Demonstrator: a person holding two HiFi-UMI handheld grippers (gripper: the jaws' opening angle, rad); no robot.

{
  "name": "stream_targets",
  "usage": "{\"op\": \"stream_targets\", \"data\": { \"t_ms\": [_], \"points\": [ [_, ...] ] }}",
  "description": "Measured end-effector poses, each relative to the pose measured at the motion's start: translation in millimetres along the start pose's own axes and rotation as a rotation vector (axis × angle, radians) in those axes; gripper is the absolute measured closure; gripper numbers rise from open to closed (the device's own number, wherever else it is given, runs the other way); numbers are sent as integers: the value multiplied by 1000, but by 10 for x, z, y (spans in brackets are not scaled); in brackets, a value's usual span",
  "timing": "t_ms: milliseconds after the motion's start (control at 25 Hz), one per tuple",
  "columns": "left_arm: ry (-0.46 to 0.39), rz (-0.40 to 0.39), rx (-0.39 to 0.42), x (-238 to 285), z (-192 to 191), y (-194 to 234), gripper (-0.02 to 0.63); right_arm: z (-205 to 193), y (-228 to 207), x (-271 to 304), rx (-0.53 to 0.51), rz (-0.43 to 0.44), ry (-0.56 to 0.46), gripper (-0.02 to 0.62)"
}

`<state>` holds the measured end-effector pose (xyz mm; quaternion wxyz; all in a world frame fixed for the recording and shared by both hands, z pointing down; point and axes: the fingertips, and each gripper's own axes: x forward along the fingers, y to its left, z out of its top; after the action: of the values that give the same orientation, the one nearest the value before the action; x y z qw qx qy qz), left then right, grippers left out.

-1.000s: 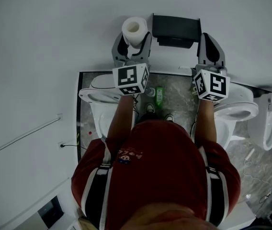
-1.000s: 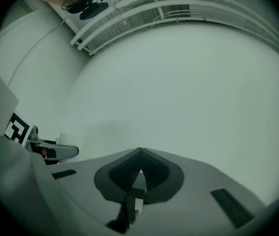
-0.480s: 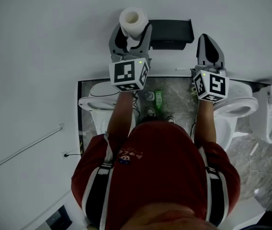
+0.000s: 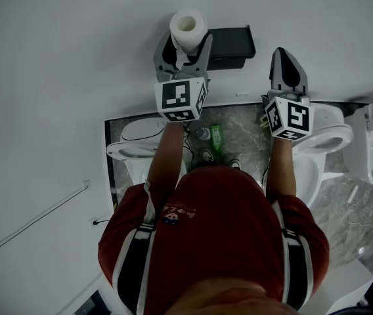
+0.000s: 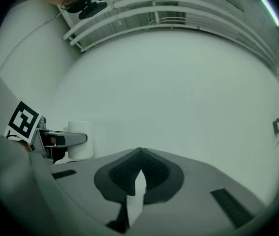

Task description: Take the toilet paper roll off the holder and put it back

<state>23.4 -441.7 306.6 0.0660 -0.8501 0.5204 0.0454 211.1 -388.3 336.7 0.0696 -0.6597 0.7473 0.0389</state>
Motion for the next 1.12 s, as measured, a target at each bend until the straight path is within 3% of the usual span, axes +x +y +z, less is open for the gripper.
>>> {"op": "stream_targets", "data": {
  "t_ms": [560, 1120],
  "points": [
    [56, -69, -51, 140, -317, -98, 267, -97, -66, -20, 0, -28, 24, 588],
    [66, -59, -38, 164, -401, -114, 266, -107, -94, -14, -6, -28, 30, 588]
  ]
}}
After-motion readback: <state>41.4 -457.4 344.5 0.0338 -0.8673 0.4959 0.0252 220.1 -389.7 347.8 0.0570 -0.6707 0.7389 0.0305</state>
